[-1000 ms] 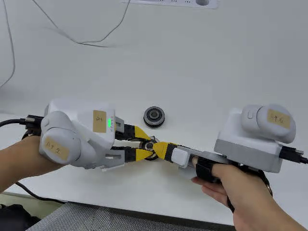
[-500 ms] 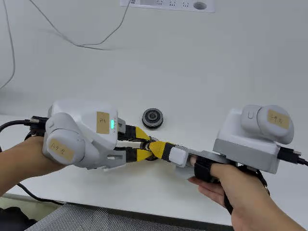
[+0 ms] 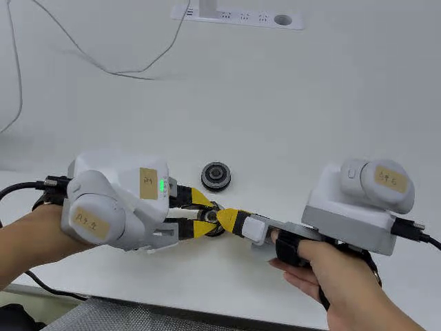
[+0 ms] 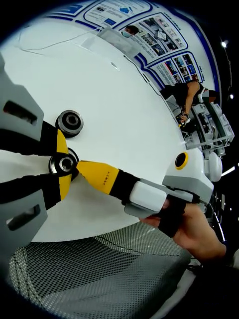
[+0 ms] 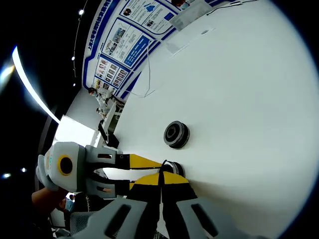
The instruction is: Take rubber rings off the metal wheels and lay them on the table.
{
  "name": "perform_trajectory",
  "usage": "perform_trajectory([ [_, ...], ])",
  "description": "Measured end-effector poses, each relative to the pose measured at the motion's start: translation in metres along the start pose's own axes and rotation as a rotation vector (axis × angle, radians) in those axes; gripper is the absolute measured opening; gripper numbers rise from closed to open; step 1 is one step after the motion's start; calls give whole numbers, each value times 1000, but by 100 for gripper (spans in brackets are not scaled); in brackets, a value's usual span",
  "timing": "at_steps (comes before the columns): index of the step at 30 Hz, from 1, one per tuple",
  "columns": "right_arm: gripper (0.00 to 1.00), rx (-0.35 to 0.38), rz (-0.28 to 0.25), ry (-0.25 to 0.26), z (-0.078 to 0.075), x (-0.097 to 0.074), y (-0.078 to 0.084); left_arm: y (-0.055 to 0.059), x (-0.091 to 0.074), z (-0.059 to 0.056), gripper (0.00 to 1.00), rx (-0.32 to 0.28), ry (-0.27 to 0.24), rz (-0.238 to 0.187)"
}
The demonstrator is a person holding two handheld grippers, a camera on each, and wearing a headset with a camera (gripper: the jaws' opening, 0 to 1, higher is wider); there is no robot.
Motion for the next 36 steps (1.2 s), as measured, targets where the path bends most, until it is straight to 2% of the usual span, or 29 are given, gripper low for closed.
perform_trajectory([
  [7,1,2,0,-1,0,2,0,2,-6,1,14,-6,-5,22],
  [15,1,20,-3,-14,2,2,-1,-10,-16,11,18,-37,-41,-25],
  [21,1,33,-14,-39,8,1,-4,-10,-25,16,21,-58,-75,-41],
  [23,1,43,-22,-48,9,0,-6,-10,-29,19,24,-77,-92,-57],
  [28,1,66,-50,-63,12,-3,-13,-12,-36,19,31,-80,-114,-63],
  [30,1,86,-73,-70,13,-6,-19,-14,-37,19,32,-60,-122,-54],
  [36,1,108,-123,-42,-1,-14,-35,-19,-39,21,38,-67,-140,-73],
])
Point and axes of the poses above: the centre of the closed fingertips' face, and the gripper's own axes: x roughly forward along the fingers, z roughly to its left, y roughly out of its underside, the point moved 4 cm from there along -x, roughly backward along the fingers, and after that the axes turned 3 degrees about y, right-handed, at the moved point
